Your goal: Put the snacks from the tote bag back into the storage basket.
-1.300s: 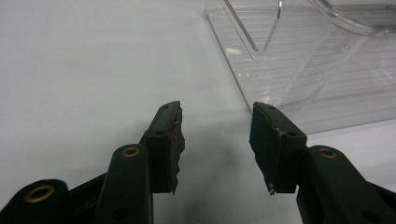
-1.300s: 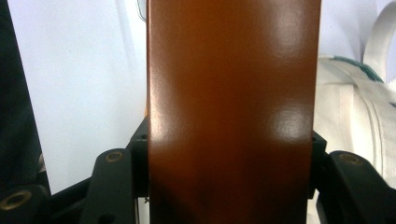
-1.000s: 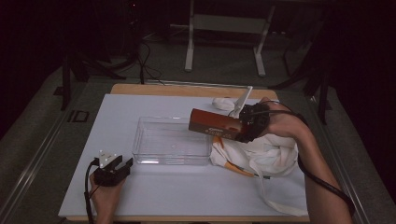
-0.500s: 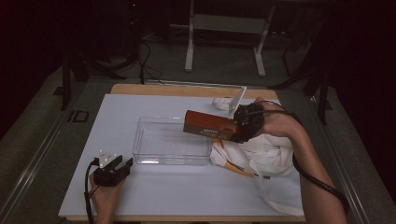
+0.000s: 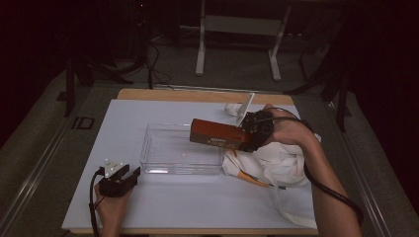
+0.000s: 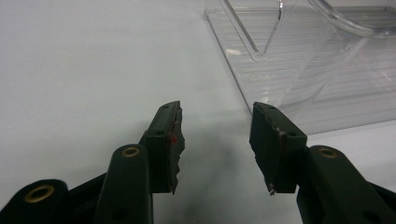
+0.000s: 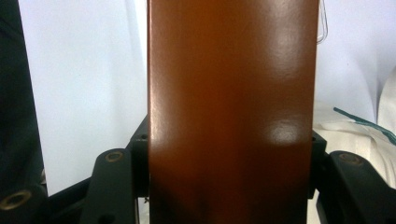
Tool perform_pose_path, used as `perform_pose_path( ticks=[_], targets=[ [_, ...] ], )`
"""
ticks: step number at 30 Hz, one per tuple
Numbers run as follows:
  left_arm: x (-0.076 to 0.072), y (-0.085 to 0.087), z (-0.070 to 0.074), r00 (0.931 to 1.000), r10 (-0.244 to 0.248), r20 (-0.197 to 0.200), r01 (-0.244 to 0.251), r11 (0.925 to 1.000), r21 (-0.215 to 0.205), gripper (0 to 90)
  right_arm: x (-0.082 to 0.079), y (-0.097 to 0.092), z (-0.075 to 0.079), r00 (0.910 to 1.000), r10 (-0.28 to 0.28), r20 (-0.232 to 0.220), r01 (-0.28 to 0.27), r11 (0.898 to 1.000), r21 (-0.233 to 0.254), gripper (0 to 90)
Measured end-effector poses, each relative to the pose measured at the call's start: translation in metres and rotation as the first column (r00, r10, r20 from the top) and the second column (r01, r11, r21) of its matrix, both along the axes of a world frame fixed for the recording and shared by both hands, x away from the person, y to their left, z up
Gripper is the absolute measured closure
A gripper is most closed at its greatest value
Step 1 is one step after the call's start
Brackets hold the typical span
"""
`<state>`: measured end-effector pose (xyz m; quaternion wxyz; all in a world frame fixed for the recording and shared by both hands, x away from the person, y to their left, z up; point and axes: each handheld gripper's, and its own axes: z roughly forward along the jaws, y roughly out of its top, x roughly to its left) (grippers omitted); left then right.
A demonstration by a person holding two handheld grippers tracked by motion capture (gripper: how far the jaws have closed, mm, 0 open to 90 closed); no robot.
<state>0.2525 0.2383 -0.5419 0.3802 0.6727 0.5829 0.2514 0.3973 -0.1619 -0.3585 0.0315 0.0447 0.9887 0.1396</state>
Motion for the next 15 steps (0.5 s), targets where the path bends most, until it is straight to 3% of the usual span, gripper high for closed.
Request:
perform_pose_path(
  ticks=[15],
  targets=[
    [0.0001,0.0002,0.0,1.0,0.001,0.0,-0.001,1.0,-0.003,54.1,0.0004,0.0097,-0.0039,0.9999,0.014,-0.01,-0.014,1.0,-0.007,43.5]
  ],
)
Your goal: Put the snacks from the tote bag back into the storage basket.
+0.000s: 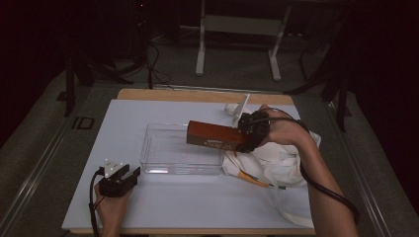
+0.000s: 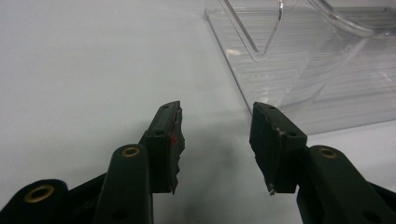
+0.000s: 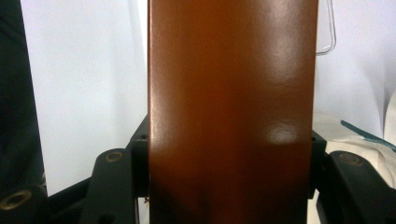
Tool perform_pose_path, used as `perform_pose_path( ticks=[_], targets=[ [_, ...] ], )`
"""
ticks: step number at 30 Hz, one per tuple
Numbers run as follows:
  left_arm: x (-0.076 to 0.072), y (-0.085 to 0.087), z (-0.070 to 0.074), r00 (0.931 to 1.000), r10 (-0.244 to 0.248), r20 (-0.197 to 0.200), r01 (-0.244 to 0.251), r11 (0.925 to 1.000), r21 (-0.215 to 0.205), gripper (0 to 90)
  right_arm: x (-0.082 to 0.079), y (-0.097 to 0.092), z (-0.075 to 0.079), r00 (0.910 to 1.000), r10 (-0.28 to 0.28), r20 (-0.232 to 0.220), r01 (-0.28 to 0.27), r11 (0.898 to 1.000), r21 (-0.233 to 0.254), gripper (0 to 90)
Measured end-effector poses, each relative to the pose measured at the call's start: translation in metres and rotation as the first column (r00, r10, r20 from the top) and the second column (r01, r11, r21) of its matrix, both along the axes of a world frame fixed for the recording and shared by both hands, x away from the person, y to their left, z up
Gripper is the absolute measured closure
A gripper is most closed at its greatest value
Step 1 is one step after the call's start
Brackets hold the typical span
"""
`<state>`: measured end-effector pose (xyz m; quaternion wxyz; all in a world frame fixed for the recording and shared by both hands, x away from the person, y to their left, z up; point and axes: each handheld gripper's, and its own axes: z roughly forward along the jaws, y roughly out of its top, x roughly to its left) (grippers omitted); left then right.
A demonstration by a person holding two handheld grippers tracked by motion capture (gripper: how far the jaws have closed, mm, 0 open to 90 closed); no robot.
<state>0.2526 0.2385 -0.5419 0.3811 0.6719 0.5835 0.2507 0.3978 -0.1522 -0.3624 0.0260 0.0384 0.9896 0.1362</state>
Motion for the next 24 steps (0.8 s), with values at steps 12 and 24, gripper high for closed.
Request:
perform_pose_path(
  ticks=[12,24],
  targets=[
    [0.0,0.0,0.0,1.0,0.0,-0.001,0.0,1.0,-0.002,54.0,0.001,0.008,-0.006,0.9999,0.014,-0.007,-0.014,1.0,-0.008,43.5],
    [0.0,0.0,0.0,1.0,0.0,-0.001,0.0,1.0,-0.003,54.0,0.001,0.017,-0.01,0.9994,0.032,-0.013,-0.033,0.999,-0.018,43.5]
  ],
)
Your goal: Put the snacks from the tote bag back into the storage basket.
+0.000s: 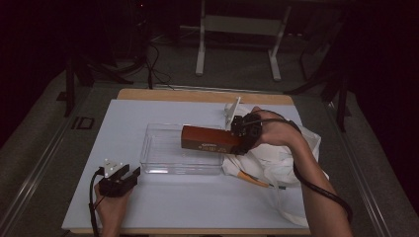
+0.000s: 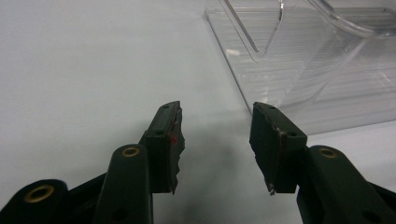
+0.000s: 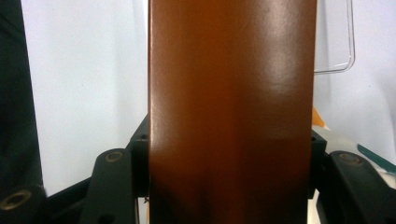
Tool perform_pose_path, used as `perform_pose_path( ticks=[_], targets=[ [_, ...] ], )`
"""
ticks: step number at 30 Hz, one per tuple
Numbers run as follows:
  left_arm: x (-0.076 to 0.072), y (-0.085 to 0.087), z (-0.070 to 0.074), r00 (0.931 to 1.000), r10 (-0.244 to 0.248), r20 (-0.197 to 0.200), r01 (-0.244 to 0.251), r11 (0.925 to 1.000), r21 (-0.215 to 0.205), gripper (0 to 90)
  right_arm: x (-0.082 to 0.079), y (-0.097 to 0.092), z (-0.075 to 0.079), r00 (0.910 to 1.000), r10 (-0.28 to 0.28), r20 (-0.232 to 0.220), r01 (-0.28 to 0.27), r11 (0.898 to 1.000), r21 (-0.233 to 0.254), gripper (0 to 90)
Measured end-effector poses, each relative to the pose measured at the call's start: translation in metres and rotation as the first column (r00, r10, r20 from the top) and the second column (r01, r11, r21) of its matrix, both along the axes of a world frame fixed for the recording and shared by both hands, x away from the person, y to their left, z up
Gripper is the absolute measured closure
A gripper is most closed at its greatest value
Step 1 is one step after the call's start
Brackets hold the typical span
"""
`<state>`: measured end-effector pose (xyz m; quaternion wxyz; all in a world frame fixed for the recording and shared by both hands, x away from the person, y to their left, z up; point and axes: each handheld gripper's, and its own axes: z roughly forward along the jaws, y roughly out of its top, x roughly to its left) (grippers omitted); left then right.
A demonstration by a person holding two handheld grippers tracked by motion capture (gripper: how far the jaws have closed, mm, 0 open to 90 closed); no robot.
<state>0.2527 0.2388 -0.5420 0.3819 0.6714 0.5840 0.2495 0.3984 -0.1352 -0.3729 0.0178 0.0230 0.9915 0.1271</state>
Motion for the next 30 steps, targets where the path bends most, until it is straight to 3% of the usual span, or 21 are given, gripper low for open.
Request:
perform_pose_path(
  ticks=[30],
  targets=[
    [0.0,0.0,0.0,1.0,-0.001,-0.001,0.001,1.0,-0.004,53.9,-0.003,0.032,-0.016,0.9986,0.05,-0.016,-0.051,0.997,-0.058,43.4]
  ],
)
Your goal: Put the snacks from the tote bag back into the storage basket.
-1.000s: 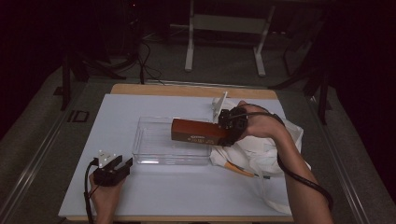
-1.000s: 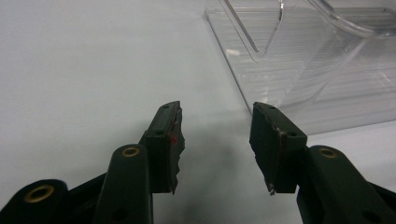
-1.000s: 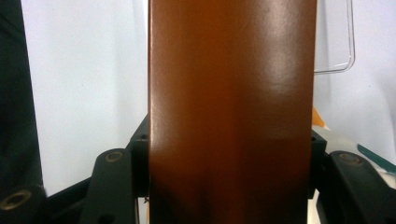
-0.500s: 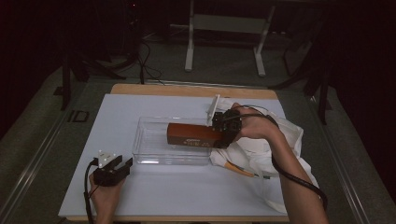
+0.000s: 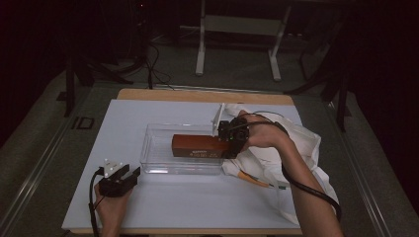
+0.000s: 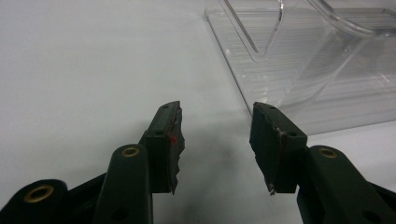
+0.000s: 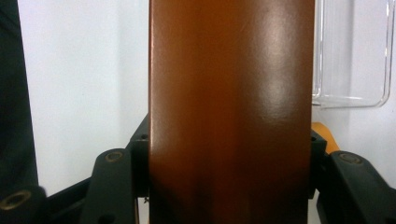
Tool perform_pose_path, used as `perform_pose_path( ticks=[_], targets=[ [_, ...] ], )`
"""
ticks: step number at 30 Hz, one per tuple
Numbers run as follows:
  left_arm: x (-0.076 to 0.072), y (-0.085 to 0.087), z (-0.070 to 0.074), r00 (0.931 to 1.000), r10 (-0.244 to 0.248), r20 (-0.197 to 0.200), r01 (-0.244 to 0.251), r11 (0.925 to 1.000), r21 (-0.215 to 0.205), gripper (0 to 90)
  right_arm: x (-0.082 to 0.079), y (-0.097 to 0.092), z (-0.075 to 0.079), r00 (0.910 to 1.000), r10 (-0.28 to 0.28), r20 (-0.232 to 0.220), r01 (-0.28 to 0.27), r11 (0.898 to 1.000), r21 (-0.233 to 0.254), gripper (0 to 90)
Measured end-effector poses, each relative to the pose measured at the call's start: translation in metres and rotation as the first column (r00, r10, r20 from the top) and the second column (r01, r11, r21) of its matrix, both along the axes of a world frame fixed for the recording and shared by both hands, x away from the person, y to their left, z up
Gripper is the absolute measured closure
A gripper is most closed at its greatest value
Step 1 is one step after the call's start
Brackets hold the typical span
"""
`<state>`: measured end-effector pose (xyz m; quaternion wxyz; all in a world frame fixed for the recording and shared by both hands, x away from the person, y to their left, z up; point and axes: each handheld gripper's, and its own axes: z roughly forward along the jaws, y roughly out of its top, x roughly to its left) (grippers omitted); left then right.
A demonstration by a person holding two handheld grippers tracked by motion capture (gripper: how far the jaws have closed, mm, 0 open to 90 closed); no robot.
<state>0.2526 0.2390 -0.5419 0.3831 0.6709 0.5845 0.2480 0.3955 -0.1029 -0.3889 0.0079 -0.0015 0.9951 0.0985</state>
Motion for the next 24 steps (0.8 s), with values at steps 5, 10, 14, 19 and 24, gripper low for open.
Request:
perform_pose_path(
  ticks=[5,10,14,19,24],
  targets=[
    [0.0,0.0,0.0,1.0,-0.001,-0.001,0.001,1.0,-0.001,53.9,0.0,0.006,-0.003,0.9999,0.012,-0.002,-0.012,1.0,-0.005,43.3],
    [0.0,0.0,0.0,1.0,0.0,-0.001,0.0,1.0,-0.001,53.9,0.0,0.01,-0.007,0.9998,0.02,-0.001,-0.02,1.0,-0.023,43.3],
    [0.0,0.0,0.0,1.0,0.001,0.0,-0.001,1.0,0.0,53.9,0.0,0.013,-0.009,0.9998,0.019,-0.001,-0.019,0.999,-0.027,43.2],
    [0.0,0.0,0.0,1.0,0.001,-0.001,-0.001,1.0,-0.001,53.9,0.0,0.019,-0.013,0.9994,0.033,-0.002,-0.034,0.999,-0.043,43.2],
    [0.0,0.0,0.0,1.0,0.0,-0.001,0.0,1.0,-0.001,53.9,-0.001,0.025,-0.015,0.999,0.044,-0.005,-0.044,0.998,-0.045,43.2]
  ],
)
